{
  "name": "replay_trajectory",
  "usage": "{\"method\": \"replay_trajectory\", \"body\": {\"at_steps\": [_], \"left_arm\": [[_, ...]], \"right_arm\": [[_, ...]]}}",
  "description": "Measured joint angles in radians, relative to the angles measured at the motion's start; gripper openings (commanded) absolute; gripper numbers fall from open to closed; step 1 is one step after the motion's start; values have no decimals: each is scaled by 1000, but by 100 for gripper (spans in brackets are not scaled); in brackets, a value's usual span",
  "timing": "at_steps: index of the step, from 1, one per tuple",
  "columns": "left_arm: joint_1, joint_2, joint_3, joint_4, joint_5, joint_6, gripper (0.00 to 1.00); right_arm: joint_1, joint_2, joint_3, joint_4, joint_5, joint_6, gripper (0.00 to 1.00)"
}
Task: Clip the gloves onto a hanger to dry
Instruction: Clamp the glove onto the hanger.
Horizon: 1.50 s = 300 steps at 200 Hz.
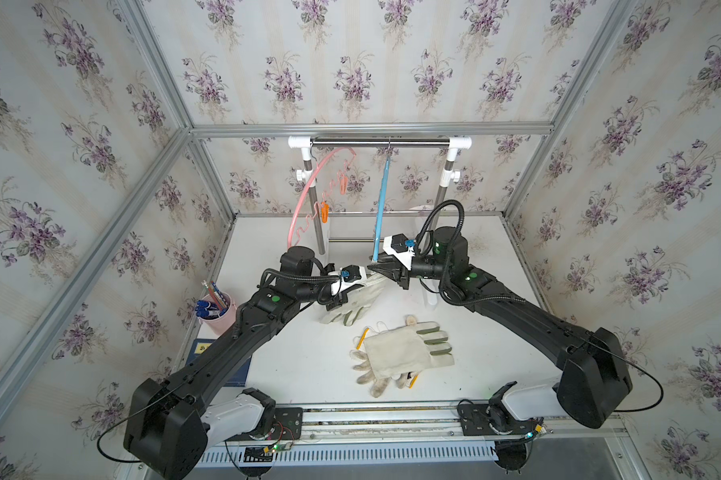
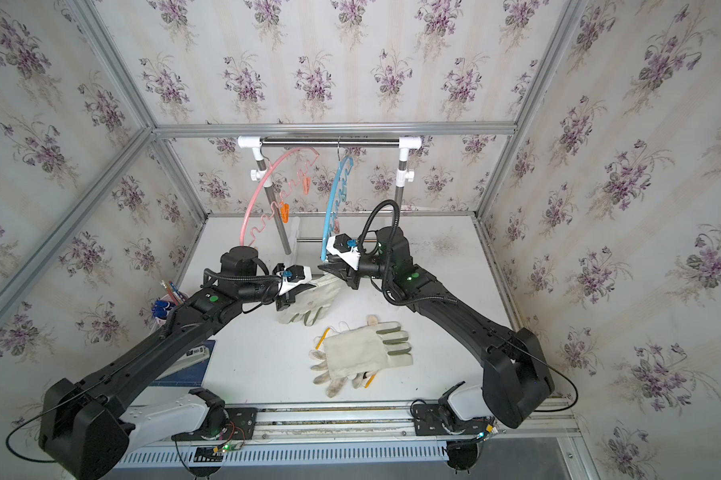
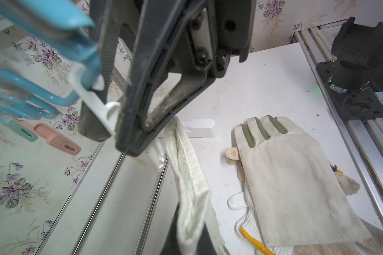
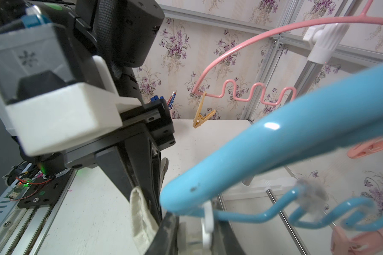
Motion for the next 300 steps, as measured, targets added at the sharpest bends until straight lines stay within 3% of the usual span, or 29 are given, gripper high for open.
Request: {"method": "replay_trajectory", "body": {"at_steps": [300], "left_arm": [[4,69,-21,48,-5,-28,0]], "right_arm": [[-1,-32,1,-18,-1,-11,24]]}}
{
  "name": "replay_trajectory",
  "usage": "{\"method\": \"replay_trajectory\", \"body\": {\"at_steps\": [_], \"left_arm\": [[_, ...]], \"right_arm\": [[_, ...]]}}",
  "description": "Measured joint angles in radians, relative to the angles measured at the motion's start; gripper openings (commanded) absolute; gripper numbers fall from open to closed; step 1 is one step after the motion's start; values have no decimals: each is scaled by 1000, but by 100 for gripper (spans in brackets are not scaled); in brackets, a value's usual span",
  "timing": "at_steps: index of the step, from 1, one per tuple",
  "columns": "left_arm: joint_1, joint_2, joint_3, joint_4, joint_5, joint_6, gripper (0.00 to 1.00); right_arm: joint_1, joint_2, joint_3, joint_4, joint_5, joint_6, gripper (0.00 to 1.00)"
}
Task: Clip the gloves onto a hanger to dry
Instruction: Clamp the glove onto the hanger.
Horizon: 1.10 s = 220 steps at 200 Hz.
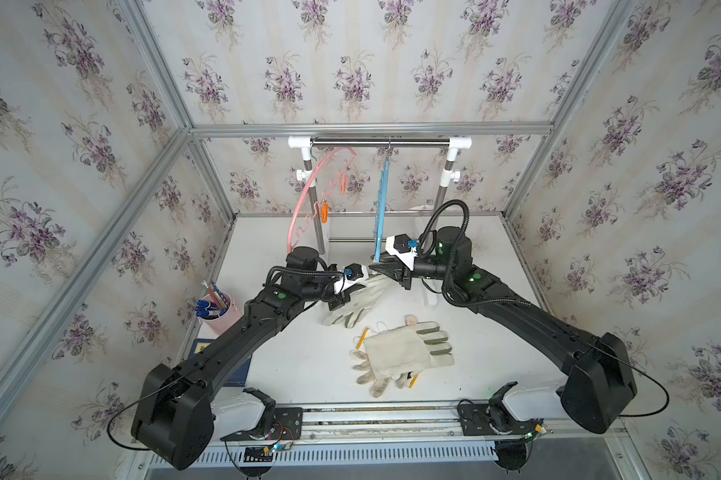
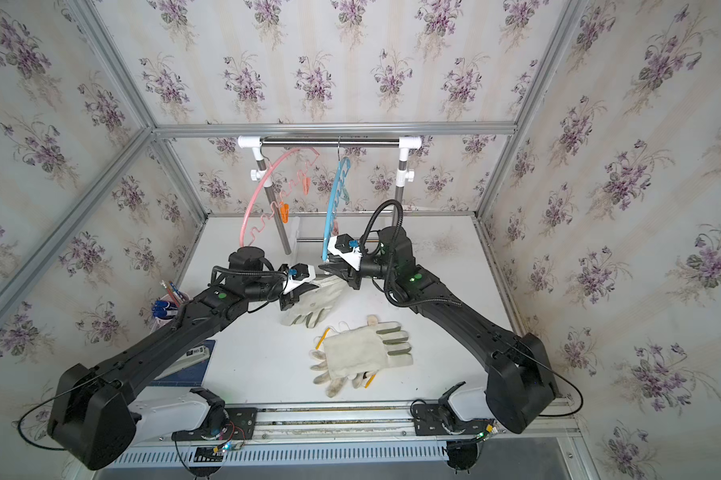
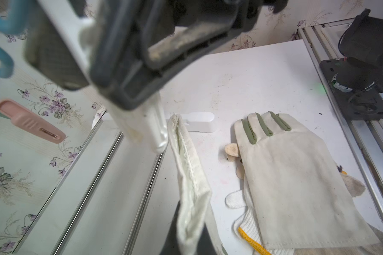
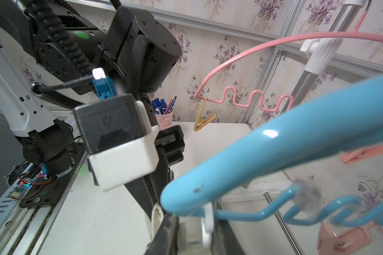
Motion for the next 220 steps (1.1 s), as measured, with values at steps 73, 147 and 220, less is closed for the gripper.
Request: {"method": "replay_trajectory", "body": {"at_steps": [73,147,220], "left_arm": [[2,3,40,5,1,-3,0],[3,-5,43,-8,5,-2,0],[6,2,45,-3,5,-3,0]], "right_arm": [[0,-3,-16,11,1,0,24],[0,-3,-18,16,2,-4,24],[0,-16,-29,19,2,-5,24]]}}
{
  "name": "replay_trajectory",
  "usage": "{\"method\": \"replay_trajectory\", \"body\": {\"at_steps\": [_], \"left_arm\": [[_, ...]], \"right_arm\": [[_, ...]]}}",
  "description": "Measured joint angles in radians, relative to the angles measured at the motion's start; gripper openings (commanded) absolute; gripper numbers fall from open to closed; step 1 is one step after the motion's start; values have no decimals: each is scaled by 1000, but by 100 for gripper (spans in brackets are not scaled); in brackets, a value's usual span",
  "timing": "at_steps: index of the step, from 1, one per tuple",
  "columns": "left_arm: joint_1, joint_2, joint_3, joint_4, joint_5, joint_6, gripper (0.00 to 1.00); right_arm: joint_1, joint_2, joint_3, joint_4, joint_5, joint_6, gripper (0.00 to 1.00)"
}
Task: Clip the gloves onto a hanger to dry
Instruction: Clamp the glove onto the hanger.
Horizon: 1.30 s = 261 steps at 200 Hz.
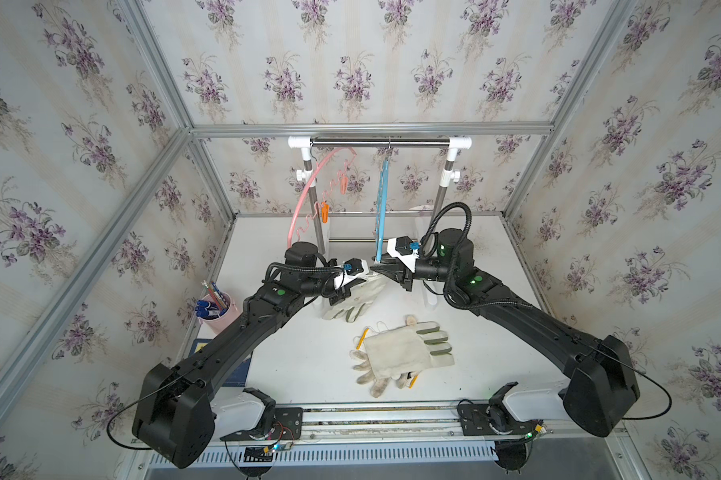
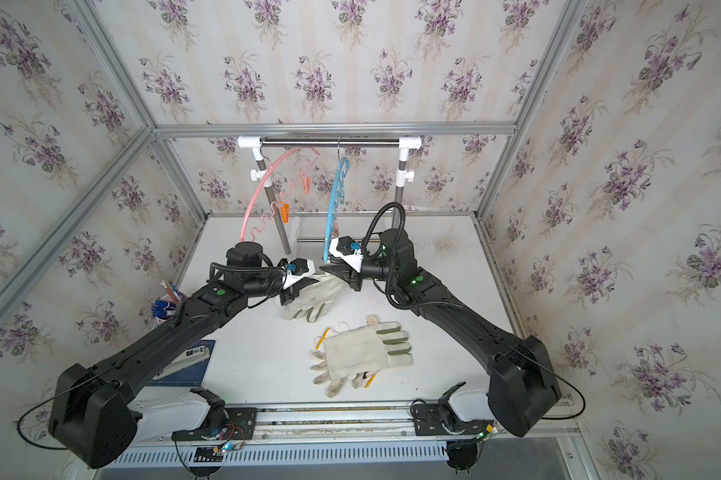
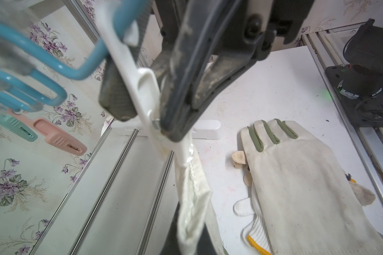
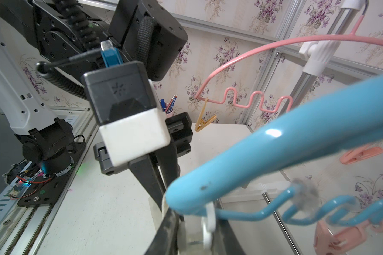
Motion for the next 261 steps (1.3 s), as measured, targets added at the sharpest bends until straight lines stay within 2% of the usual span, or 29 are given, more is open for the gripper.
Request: {"method": "replay_trajectory", "body": {"at_steps": [28,56,105,147,261], "left_arm": [[0,0,11,-5,0,0,0],[0,-3,13,-6,0,1,0],[0,-1,15,-10,0,3,0],[0,17,15,-4,-4,3,0],[-1,29,48,3,14,-1,0]], "right_arm": [[0,0,-2,8,0,-3,23],[0,0,-2,12,-1,-3,18],[0,0,0,13,0,-3,17],[0,0,0,14,0,-3,7],[0,-1,0,14,4,-2,7]]}}
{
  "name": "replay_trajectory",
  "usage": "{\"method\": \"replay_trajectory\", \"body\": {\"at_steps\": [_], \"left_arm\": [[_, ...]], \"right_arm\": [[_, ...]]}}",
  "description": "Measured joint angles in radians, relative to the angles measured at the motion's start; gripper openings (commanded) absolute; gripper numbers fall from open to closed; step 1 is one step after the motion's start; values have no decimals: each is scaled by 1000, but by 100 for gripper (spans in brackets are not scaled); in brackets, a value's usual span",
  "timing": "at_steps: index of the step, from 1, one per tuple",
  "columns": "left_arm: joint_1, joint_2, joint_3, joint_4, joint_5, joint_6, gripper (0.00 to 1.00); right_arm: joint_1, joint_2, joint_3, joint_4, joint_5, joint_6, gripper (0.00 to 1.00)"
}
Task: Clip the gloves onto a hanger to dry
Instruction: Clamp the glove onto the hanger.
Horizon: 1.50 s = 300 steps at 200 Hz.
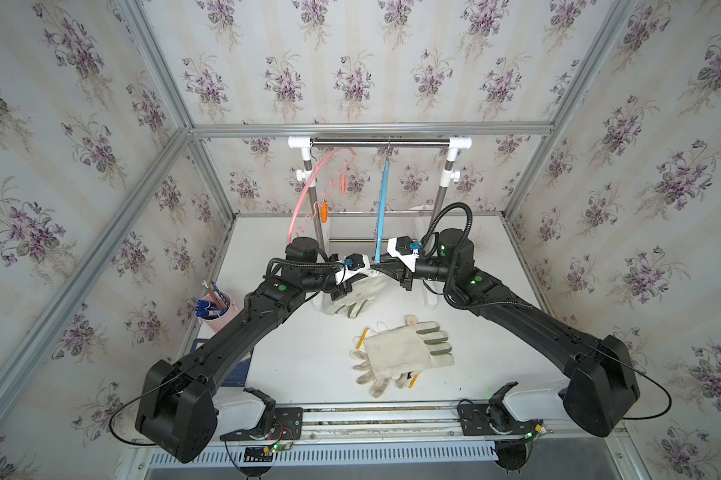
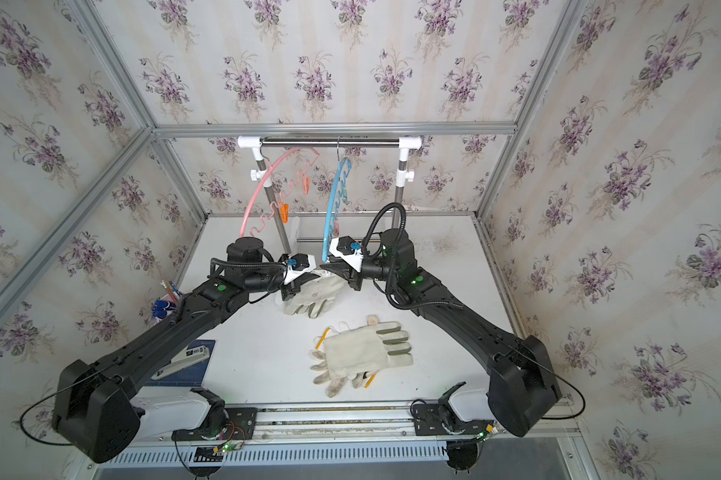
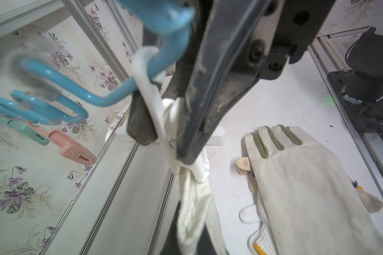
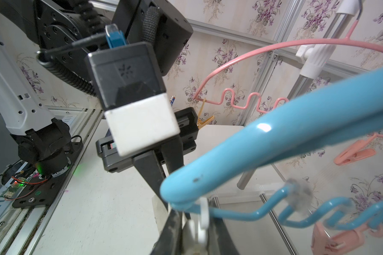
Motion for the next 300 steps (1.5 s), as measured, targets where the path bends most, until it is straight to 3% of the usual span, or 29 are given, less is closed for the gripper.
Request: {"method": "replay_trajectory", "body": {"at_steps": [300], "left_arm": [[1,0,50,0,32,-83,0]], "right_arm": [[0,-37,-58,83,13,-20,7]]}}
